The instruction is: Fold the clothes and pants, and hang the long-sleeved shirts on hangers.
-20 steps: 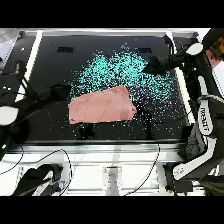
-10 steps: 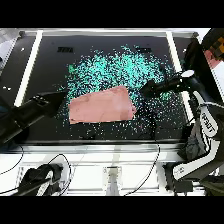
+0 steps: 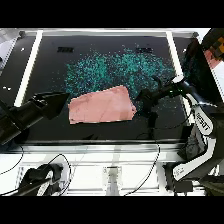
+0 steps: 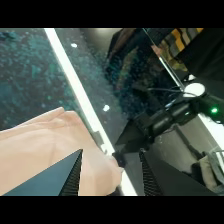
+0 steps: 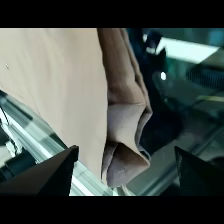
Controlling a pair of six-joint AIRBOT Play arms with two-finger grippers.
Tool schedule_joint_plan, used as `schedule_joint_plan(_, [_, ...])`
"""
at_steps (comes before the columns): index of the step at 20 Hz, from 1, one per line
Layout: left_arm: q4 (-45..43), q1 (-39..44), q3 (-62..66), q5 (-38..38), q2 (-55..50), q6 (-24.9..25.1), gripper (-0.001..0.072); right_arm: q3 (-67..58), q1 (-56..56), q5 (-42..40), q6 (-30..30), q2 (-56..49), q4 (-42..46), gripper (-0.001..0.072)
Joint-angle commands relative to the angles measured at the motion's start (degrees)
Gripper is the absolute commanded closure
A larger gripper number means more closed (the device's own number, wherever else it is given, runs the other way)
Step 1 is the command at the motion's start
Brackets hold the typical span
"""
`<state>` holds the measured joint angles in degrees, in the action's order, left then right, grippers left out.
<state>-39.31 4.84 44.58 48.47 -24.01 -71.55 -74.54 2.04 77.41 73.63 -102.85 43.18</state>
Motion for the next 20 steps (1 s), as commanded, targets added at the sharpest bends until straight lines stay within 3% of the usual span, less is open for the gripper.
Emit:
schedule_joint_plan(1, [0.70,-0.07,0.02,0.02,0.04,0.00,0.0280,-0.04,-2.69,1.46,0.55,-2.32,0.48,0.0025])
schedule_joint_plan(12, [0.85,-0.07,0.02,0.02,0.04,0.00,0.0280,-5.33,-9.40,2.05,2.23,-6.58,-0.07,0.0033])
schedule_joint_plan(14, [0.85,-0.07,0.02,0.02,0.04,0.00,0.0280,-5.33,-10.69,0.90,2.21,-6.58,-0.04,0.0158])
schedule_joint_plan(16, [0.85,-0.07,0.02,0.02,0.04,0.00,0.0280,-5.33,-11.13,-0.68,2.34,-6.58,-0.09,0.0237])
schedule_joint_plan(18, [0.85,-0.07,0.02,0.02,0.04,0.00,0.0280,-5.33,-10.95,-0.76,2.40,-6.58,-0.04,0.0432])
schedule_joint_plan(20, [0.85,-0.07,0.02,0.02,0.04,0.00,0.0281,-5.33,-9.77,0.02,4.24,-6.56,0.24,0.0707])
